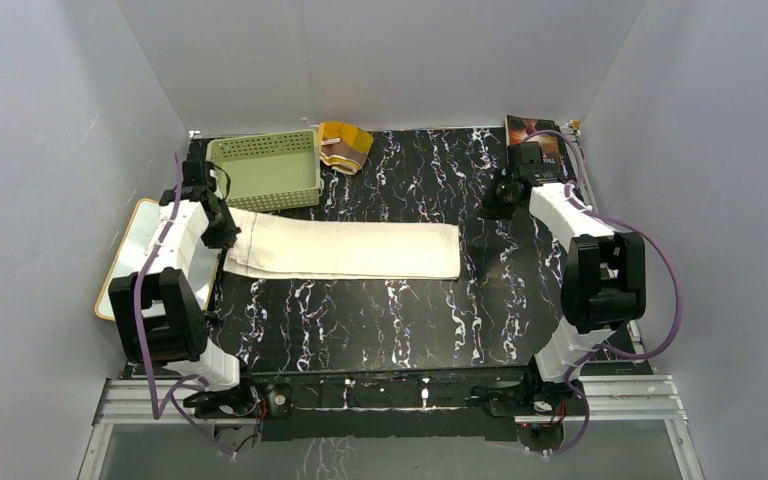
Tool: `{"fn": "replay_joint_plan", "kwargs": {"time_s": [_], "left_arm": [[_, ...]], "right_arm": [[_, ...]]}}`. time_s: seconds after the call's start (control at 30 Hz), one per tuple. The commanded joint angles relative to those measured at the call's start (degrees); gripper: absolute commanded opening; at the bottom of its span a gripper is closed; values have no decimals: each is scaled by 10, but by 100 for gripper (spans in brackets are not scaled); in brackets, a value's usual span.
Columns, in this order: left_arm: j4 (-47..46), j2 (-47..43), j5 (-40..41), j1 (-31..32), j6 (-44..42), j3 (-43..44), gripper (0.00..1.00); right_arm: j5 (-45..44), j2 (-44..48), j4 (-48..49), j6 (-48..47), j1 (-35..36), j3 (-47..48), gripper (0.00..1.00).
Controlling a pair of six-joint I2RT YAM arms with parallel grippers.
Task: Roll the towels
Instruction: Fold the towel at the center of the board.
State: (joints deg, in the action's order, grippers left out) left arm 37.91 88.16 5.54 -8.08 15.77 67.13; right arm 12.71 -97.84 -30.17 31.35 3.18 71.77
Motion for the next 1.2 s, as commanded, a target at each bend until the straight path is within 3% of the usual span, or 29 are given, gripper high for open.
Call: {"fn": "replay_joint_plan", "kwargs": {"time_s": [0.0, 0.1, 0.27, 0.57, 0.8, 1.03, 1.17], "left_arm": [[65, -12, 74, 29, -18, 48, 0], [101, 7, 123, 101, -12, 93, 0], [178, 104, 117, 236, 27, 200, 0], [302, 328, 45, 419, 62, 527, 0], [299, 386, -21, 469, 80, 583, 0], [349, 421, -70, 477, 72, 693, 0], [345, 421, -112, 478, 84, 697, 0]], "right_arm": [[-31, 13, -8, -15, 7, 31, 0], [-34, 17, -13, -16, 11, 34, 0], [-30, 19, -29, -20, 12, 46, 0], [-19, 53, -40, -22, 13, 38, 0], [-30, 80, -44, -29, 13, 22, 0], [-24, 86, -41, -30, 12, 11, 0], [-19, 85, -44, -32, 13, 9, 1]]}}
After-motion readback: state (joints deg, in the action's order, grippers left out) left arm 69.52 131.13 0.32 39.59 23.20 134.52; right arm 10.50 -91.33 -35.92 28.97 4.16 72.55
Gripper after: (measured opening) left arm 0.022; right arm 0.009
